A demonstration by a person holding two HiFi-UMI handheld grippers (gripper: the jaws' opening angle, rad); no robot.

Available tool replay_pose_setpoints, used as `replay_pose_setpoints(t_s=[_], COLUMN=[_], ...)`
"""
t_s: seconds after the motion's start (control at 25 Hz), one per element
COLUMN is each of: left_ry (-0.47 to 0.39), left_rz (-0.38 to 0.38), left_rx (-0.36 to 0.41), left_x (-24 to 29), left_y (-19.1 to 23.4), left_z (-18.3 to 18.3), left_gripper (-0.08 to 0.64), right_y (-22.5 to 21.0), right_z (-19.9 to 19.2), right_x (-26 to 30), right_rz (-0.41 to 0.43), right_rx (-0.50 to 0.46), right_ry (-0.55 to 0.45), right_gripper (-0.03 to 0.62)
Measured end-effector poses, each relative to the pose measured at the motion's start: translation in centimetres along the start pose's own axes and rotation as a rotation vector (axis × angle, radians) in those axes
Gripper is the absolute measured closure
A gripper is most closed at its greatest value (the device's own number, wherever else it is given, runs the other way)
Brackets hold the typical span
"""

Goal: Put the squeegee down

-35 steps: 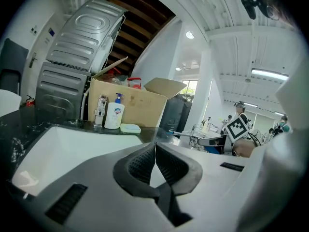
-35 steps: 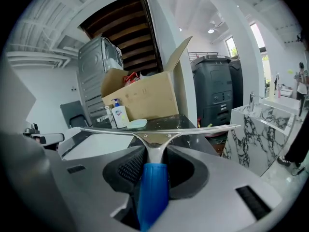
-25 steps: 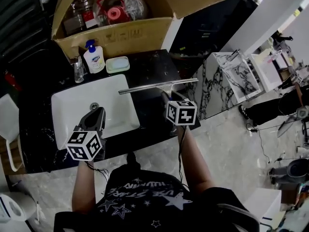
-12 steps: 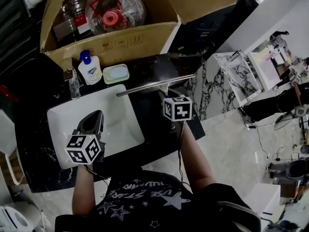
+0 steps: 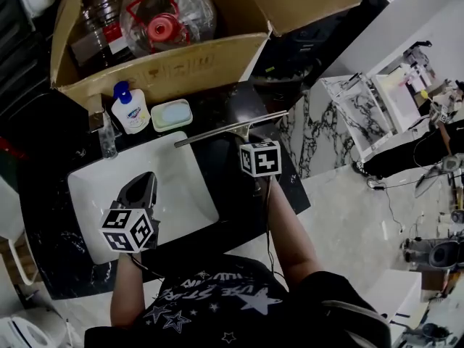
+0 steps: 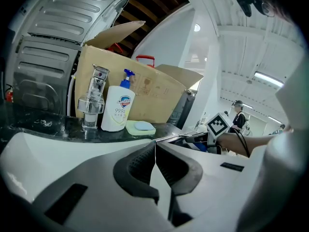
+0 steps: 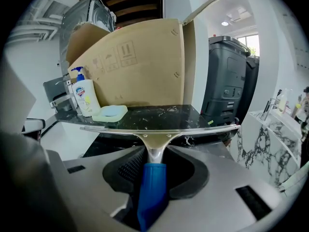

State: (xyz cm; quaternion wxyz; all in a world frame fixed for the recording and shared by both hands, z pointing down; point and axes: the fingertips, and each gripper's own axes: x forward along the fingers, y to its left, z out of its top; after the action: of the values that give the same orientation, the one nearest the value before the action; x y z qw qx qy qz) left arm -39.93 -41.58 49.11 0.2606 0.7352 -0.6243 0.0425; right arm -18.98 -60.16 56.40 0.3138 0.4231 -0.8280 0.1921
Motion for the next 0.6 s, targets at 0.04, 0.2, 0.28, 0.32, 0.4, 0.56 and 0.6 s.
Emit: replay_pose_setpoints(t_s=[0.04,0.2,0.28,0.32,0.4,0.56,0.6], left_ry=[0.002,0.006,0.007,0.008,0.011,0.014,0.014], left_rz=[-0.002,-0.006,-0.008,-0.009,-0.011,-0.009,-0.008], left_rx=[0.0,-0.003,-0.004,-0.003,-0.002,0.0,-0.001], left_x=[0.1,0.5,0.7,0.8,0.9,1.1,1.1], left_y=[0.0,0.1,0.1,0.1,-0.1,-0.2,-0.2], left_z=[0.0,-0.1,-0.1,-0.1,-0.3,-0.3,-0.3], left_gripper=[0.537,0.537,0.538,0.537,0.538,0.538,0.538], right_y=[-0.1,-0.1,-0.1,-0.3,-0.5,-0.6,-0.6], right_z=[-0.1,-0.4,-0.3,0.0,0.2,0.1,0.2], right_x=[0.2,1.2,1.5,1.4,1.2,1.2,1.2], right_rz=[-0.002,0.008,0.01,-0.002,-0.016,0.004,0.006], right_rx=[0.0,0.01,0.017,0.007,-0.014,-0.026,-0.028], right_ry=[0.008,0.03,0.033,0.036,0.048,0.053,0.052], right_gripper=[0.451,0.451,0.451,0.451,0.451,0.451,0.451])
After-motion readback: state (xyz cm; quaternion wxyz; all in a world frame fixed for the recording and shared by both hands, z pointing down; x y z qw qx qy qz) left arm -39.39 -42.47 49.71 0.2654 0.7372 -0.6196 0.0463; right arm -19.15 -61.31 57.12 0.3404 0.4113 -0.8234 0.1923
